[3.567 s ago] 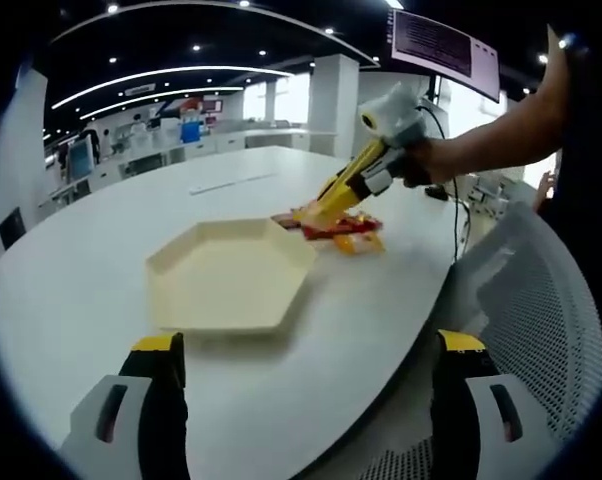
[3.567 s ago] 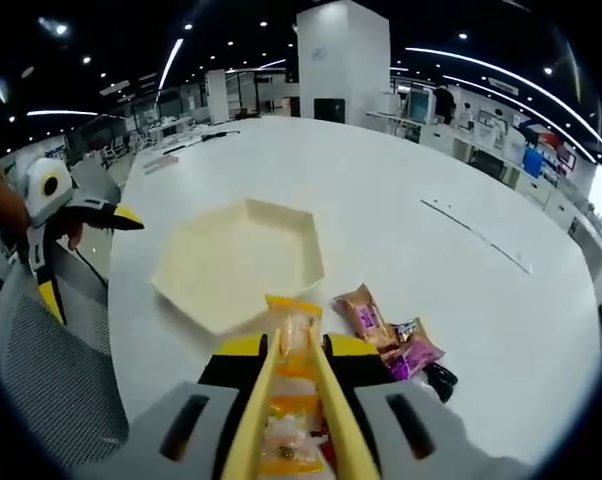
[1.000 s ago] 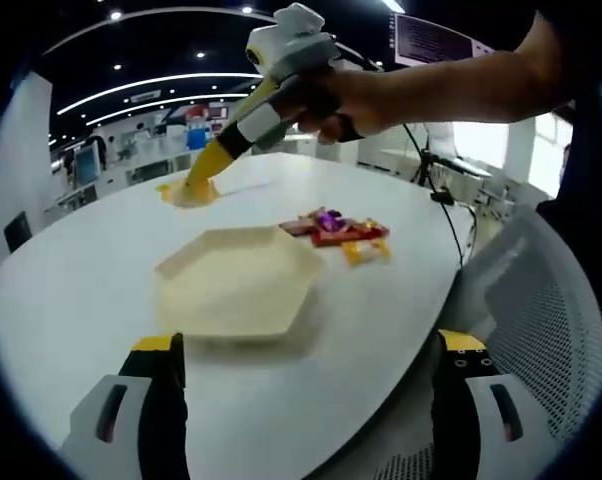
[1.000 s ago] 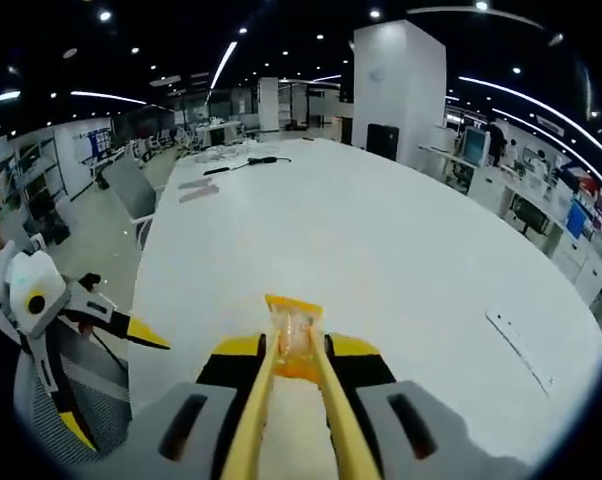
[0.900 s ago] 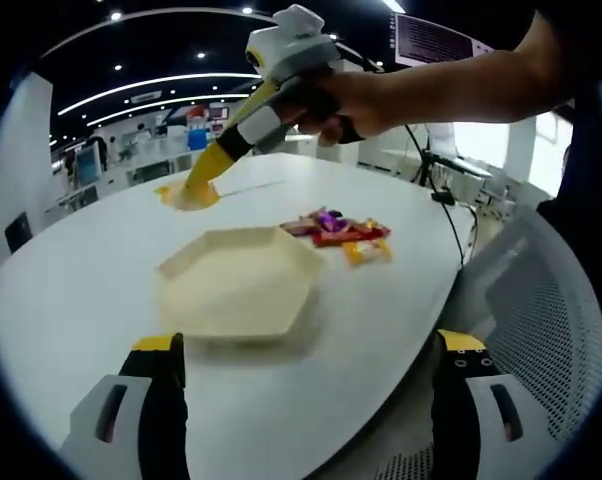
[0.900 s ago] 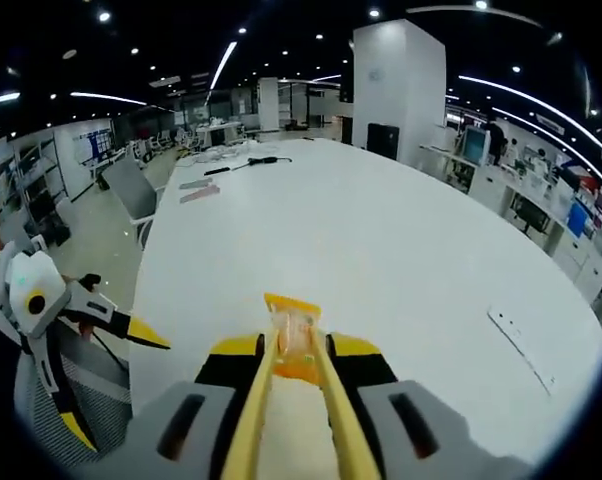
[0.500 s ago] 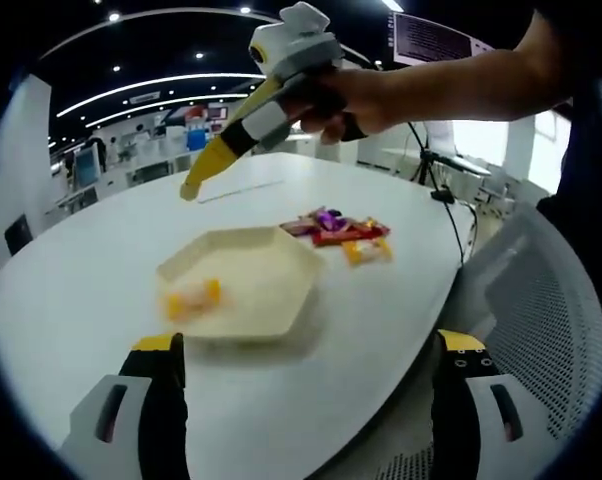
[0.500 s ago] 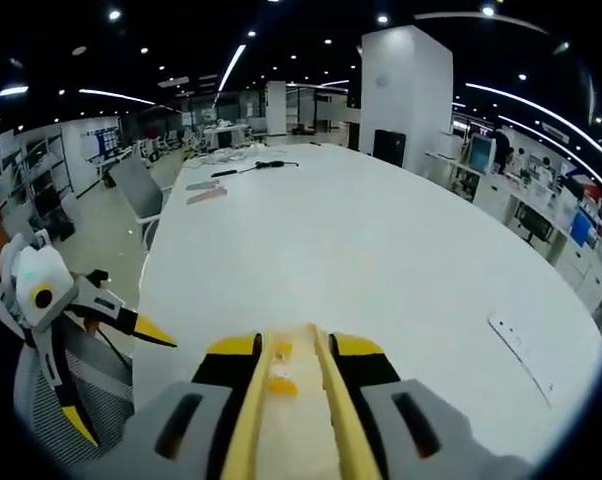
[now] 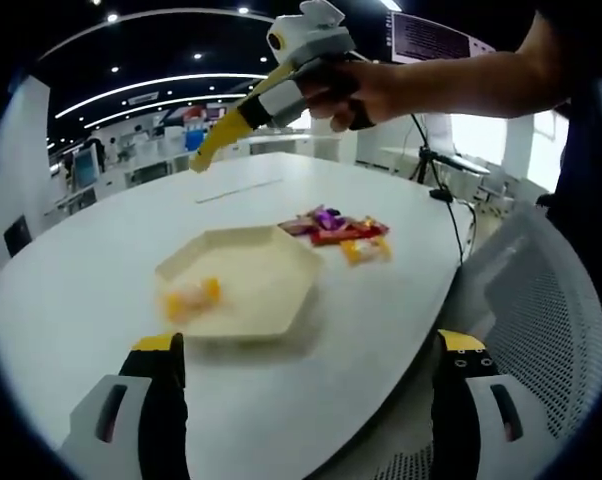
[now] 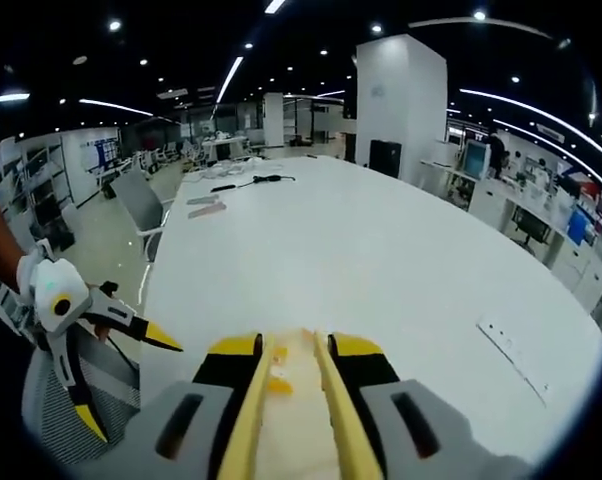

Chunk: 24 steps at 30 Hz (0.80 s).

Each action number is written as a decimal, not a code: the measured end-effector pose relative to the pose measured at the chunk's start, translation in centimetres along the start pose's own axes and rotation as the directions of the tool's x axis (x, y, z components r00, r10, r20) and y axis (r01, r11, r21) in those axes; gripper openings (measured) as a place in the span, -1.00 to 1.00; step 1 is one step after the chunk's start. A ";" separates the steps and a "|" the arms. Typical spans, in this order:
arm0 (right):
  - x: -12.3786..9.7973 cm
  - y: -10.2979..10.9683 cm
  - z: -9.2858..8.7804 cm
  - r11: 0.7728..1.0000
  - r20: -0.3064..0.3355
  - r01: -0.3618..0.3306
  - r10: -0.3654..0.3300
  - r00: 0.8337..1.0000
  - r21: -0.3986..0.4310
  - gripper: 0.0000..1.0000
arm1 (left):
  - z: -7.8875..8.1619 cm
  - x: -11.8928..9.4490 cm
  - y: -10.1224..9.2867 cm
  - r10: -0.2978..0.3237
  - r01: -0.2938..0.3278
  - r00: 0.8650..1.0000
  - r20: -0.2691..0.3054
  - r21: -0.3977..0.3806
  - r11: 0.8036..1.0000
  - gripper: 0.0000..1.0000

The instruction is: Place the target food into the container with the food tongs after gripping and lifting it, then release it inside without dropping or visibly crushing the food.

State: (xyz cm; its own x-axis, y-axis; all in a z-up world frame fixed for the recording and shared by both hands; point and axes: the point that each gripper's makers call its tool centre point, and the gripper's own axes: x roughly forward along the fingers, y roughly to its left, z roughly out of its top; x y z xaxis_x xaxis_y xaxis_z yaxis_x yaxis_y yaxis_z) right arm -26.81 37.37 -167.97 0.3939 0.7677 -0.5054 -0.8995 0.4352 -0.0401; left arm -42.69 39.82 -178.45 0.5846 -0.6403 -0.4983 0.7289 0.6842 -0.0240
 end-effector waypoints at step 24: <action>-7.9 -2.5 -4.1 0.999 -0.002 0.053 -0.053 0.999 0.001 -0.48 | 0.0 0.0 -0.1 -0.001 0.001 1.000 0.002 -0.001 1.000 0.99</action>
State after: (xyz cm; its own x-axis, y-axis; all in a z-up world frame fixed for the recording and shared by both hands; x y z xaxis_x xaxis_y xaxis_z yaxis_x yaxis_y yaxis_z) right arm -28.47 28.28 -167.40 0.4409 0.7427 -0.5041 -0.8770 0.4760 -0.0658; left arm -42.73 39.77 -178.42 0.5846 -0.6415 -0.4968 0.7289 0.6841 -0.0256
